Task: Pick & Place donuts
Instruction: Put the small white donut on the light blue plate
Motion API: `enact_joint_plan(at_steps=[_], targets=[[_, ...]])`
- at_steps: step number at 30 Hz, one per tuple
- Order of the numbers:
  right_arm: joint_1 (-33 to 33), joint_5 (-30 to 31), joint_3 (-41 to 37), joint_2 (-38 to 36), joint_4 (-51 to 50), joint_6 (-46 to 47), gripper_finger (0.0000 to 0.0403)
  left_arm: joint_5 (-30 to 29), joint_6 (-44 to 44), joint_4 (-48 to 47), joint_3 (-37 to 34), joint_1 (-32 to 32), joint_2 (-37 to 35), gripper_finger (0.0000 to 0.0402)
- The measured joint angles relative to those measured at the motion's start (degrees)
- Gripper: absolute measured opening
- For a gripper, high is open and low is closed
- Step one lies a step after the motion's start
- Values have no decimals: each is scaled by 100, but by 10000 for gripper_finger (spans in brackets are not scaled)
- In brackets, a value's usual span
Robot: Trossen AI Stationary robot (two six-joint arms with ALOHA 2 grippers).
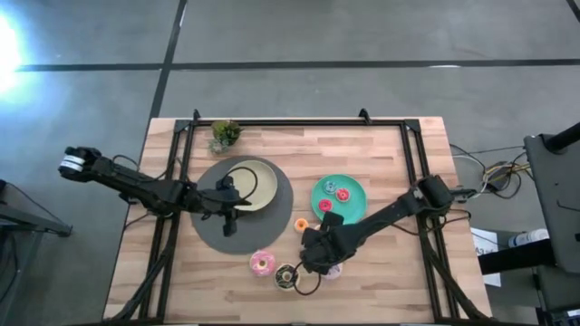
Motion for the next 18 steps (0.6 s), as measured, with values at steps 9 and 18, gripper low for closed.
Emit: enact_joint_plan(at_steps=[9, 18], targets=[[-193, 21, -25, 267, 26, 0, 181, 0, 48, 8, 0, 0, -2, 98], [-408, -138, -25, 296, 17, 25, 107, 0, 14, 7, 0, 0, -2, 98]])
